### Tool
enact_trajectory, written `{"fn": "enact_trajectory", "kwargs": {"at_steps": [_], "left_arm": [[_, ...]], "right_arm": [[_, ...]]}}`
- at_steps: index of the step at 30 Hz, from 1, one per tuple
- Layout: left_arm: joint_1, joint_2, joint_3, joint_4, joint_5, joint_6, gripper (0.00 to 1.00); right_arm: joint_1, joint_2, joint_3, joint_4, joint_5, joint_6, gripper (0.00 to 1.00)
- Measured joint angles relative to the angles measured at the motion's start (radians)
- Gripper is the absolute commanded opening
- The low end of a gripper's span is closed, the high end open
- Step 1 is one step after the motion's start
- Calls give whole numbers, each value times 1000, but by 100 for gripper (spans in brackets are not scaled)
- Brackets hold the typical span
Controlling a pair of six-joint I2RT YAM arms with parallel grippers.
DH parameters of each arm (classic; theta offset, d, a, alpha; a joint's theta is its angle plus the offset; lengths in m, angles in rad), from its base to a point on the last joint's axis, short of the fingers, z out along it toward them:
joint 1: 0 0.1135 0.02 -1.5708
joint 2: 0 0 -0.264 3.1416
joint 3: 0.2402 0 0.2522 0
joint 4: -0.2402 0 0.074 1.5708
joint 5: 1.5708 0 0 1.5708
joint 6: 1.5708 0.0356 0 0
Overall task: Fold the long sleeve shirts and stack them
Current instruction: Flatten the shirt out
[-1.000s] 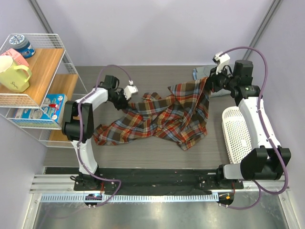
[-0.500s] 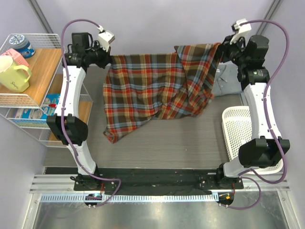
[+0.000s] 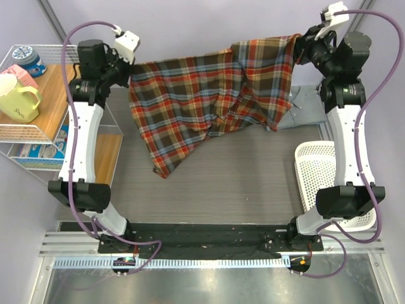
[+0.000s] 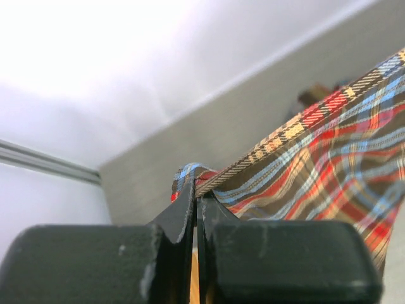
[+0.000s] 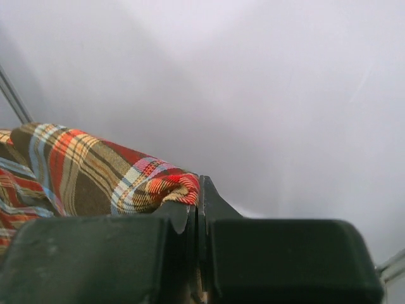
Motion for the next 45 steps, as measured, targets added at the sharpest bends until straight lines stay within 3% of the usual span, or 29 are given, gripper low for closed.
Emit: {"fn": "enact_trajectory", "kwargs": {"at_steps": [6, 13, 19, 25, 29, 35, 36, 37, 38, 39, 41, 44, 45], "left_arm": [[0, -205, -63, 106, 10, -39, 0], [0, -595, -245, 284, 26, -42, 0], [0, -744, -227, 390, 18, -44, 0], [0, -672, -80, 427, 1, -35, 0], [0, -549, -53, 438, -17, 4, 0], [0, -249, -106, 428, -59, 57, 0], [0, -200, -125, 432, -65, 63, 12], [0, -148, -154, 432, -71, 68, 21], [0, -87, -190, 428, -77, 75, 33], [0, 65, -272, 400, -108, 95, 60], [0, 114, -280, 367, -129, 97, 63], [0, 242, -156, 274, -189, 89, 70], [1, 268, -123, 250, -198, 87, 80]], "right_arm": [[0, -83, 52, 14, -2, 11, 1], [-1, -384, 26, 48, 21, -6, 1], [-2, -586, 72, 150, 57, -50, 1], [-6, -531, 198, 237, 70, -113, 1], [-5, -368, 229, 261, 49, -129, 1], [6, -55, 105, 261, -1, -137, 4], [12, 5, 67, 257, -5, -142, 12], [16, 53, 34, 248, -8, -146, 41], [22, 110, -3, 233, -13, -151, 54], [37, 267, -75, 159, -14, -181, 75], [38, 320, -64, 83, -5, -206, 79], [35, 439, 64, -81, 43, -285, 80], [28, 453, 88, -134, 48, -304, 80]]}}
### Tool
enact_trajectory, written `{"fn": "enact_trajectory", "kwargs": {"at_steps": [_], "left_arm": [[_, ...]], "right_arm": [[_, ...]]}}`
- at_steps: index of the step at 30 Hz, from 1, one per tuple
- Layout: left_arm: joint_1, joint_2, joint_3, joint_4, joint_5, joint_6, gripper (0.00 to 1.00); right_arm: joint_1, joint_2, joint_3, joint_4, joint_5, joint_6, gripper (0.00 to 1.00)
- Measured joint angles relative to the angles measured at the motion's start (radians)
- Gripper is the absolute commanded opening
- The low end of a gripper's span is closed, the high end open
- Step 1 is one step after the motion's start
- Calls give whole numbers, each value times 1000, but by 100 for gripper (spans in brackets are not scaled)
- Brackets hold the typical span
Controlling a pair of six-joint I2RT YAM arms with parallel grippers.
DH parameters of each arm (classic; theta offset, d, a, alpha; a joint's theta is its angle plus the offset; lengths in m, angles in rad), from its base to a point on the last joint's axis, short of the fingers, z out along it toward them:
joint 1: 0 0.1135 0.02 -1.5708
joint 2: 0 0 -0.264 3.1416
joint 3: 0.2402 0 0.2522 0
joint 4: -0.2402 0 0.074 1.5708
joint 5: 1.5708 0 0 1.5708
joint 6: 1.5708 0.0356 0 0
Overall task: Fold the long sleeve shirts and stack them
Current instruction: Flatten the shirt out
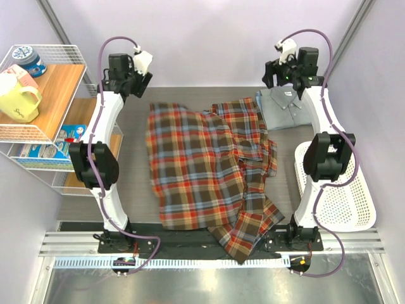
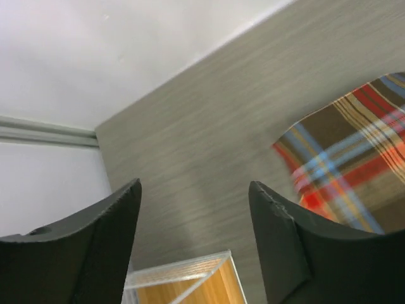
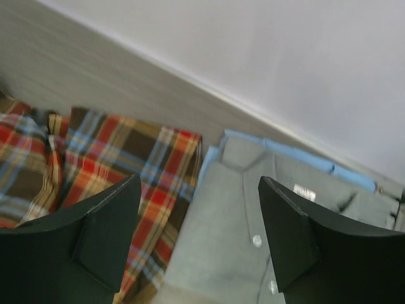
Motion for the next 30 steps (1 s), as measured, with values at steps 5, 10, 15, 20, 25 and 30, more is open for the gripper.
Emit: {"fn": "enact_trajectory", "kwargs": {"at_steps": [5, 10, 15, 20, 25, 30], "left_arm": [[-3, -45, 3, -153, 58, 2, 82], [-56, -159, -149, -309, 155, 10, 81], [-176, -209, -397, -375, 230, 6, 77], [-296, -147, -553, -418, 233, -5, 76], [-301, -43, -583, -412, 162, 0, 72], [-216, 34, -549, -419, 51, 68, 72]], "right_arm": [[-37, -66, 5, -223, -12, -61, 78], [-21, -259, -173, -365, -62, -71, 68], [26, -325, -378, -435, -109, -63, 49], [28, -235, -521, -488, -106, -44, 43], [30, -163, -559, -492, -79, -38, 39], [66, -144, -591, -460, -22, -39, 37]]}}
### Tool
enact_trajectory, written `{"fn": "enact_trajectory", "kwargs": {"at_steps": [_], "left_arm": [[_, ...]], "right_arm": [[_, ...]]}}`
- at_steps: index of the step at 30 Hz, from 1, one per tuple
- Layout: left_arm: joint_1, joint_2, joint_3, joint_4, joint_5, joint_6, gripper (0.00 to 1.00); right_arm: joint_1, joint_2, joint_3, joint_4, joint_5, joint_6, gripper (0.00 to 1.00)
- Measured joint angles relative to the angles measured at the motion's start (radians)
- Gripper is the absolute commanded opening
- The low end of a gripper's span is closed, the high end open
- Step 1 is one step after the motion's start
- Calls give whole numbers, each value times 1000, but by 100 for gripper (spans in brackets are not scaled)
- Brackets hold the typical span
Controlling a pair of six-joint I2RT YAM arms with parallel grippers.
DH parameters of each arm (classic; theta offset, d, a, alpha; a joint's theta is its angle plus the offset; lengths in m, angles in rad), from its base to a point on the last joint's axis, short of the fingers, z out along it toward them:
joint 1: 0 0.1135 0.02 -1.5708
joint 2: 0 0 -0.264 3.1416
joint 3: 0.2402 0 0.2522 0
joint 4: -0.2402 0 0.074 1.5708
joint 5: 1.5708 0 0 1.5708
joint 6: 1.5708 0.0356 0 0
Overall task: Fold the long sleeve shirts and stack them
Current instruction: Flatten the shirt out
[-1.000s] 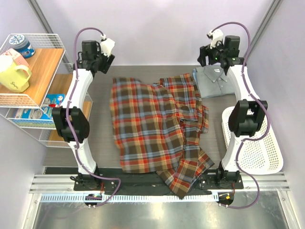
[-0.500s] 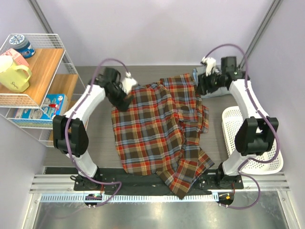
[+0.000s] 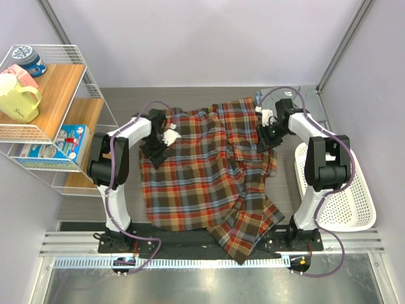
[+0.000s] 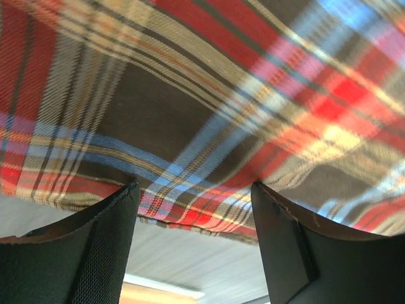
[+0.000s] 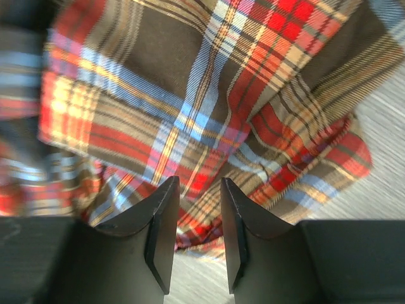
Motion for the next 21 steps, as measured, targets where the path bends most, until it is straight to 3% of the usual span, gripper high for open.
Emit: {"fn": "enact_trajectory", "kwargs": {"at_steps": [6, 11, 18, 21], "left_arm": [[133, 109, 148, -26, -145, 122, 72], [195, 102, 219, -28, -109, 138, 75], [107, -165, 75, -76, 50, 138, 76], [81, -210, -14, -75, 90, 138, 76]], "right_arm": [[22, 89, 5, 32, 80, 1, 37], [21, 111, 42, 31, 122, -1, 37], [61, 48, 37, 33, 141, -23, 37], [94, 33, 19, 32, 146, -34, 37]]}}
